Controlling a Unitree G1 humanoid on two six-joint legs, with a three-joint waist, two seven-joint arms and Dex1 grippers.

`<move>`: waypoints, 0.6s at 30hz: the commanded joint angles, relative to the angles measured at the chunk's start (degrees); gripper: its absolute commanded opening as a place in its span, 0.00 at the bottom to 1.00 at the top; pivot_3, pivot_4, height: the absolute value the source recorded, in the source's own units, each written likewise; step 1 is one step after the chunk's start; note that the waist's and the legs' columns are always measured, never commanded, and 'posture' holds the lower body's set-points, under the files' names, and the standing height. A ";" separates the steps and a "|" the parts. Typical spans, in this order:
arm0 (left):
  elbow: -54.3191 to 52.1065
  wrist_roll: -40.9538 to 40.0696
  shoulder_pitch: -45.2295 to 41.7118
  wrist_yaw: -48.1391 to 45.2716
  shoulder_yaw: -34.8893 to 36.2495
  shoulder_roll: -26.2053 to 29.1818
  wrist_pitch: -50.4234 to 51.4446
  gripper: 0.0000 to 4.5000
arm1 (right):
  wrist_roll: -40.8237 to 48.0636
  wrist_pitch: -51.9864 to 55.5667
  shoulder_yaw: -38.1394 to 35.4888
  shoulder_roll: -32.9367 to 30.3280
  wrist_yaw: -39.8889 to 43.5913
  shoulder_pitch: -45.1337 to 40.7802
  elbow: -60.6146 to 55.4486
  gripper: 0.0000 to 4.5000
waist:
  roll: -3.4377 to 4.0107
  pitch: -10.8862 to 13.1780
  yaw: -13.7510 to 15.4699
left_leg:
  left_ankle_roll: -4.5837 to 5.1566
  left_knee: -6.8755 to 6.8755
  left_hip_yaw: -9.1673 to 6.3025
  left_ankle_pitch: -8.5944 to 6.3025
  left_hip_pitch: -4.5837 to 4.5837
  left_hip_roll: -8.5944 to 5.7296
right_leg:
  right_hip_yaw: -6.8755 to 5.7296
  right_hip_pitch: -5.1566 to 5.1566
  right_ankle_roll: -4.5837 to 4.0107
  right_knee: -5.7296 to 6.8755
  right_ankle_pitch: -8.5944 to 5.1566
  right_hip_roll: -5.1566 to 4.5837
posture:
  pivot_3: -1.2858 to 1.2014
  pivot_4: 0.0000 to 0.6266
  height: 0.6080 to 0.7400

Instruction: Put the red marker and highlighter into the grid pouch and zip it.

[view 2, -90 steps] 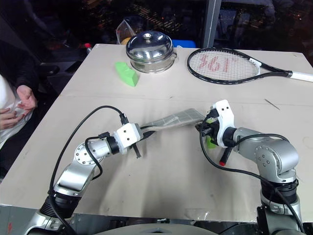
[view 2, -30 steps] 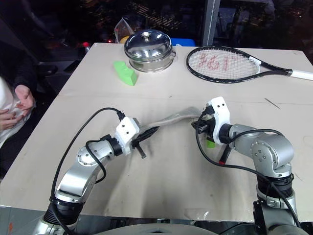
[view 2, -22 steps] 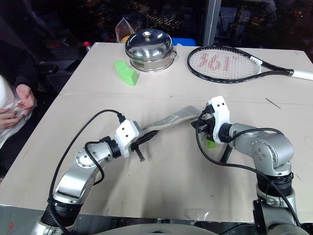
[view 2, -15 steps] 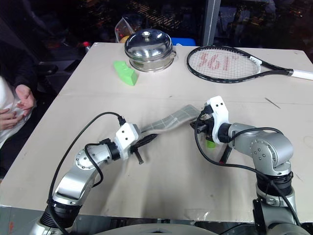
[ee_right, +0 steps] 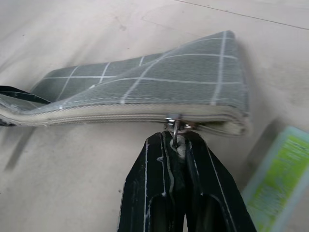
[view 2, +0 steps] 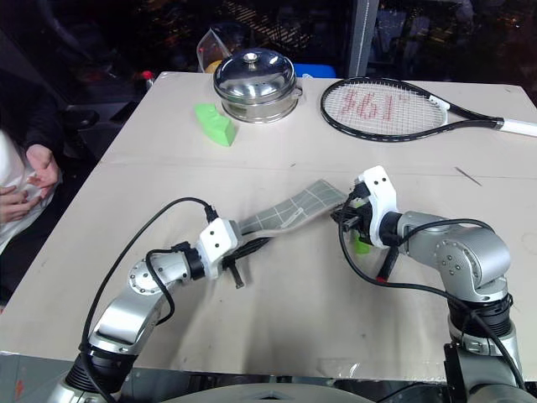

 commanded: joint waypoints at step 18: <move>-3.33 -0.64 -0.46 0.63 0.38 0.70 1.98 0.00 | -2.23 -5.57 9.41 1.87 4.34 -2.20 2.00 0.01 | -0.04 0.15 0.18 | 0.00 -0.05 0.05 0.00 -0.05 -0.09 | -0.09 -0.06 0.06 -0.04 0.04 0.02 | 0.52 0.24 1.00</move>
